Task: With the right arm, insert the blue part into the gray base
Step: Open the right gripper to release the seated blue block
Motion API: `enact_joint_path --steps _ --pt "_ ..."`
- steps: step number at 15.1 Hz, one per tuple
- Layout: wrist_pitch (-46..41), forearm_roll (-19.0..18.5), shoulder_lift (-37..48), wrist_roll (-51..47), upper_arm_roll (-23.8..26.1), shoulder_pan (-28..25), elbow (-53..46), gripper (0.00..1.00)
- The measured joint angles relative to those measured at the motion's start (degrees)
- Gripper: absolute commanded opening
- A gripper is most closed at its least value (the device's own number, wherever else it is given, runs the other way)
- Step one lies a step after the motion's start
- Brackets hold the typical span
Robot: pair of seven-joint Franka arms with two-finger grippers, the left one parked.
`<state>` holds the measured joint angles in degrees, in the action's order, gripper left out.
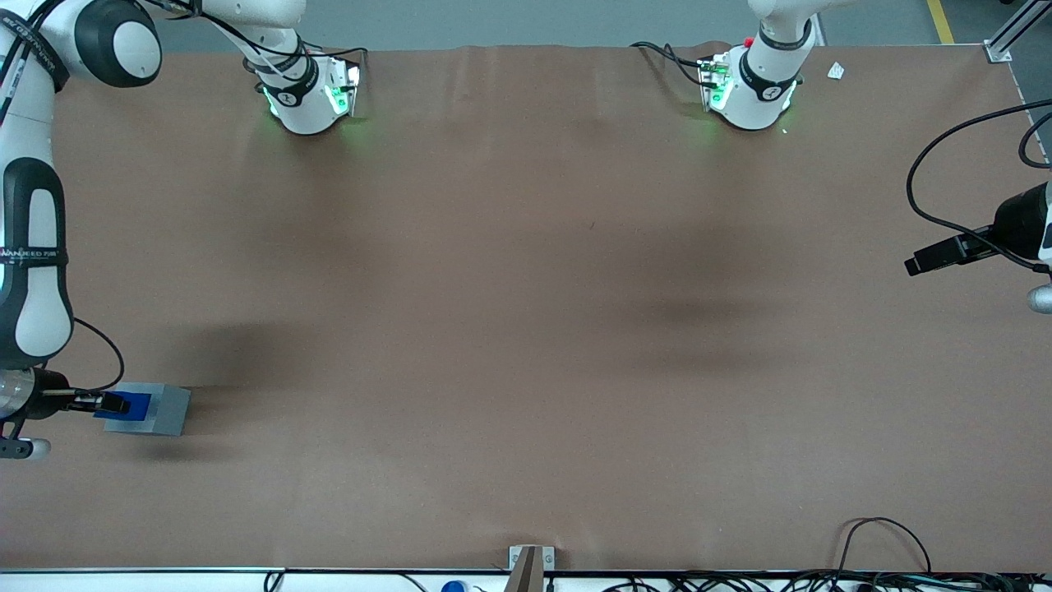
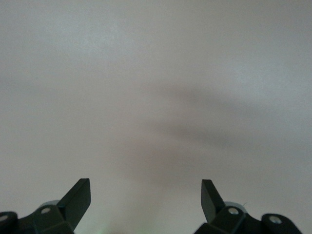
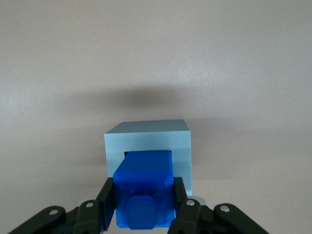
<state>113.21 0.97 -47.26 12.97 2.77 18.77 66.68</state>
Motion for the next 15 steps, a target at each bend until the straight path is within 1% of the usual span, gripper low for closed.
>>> enact_joint_path --steps 1,2,4,8,11,15 --pt "0.00 0.00 0.00 0.00 0.00 0.00 0.00 0.35" --pt "0.00 0.00 0.00 0.00 0.00 0.00 0.00 0.52" --pt "0.00 0.00 0.00 0.00 -0.01 0.00 0.02 0.59" --pt "0.14 0.01 0.00 0.00 -0.06 0.02 0.02 0.79" --pt "0.16 0.02 0.00 0.00 -0.06 0.02 0.02 0.99" --pt "0.13 0.03 0.00 0.00 -0.06 0.02 0.03 1.00"
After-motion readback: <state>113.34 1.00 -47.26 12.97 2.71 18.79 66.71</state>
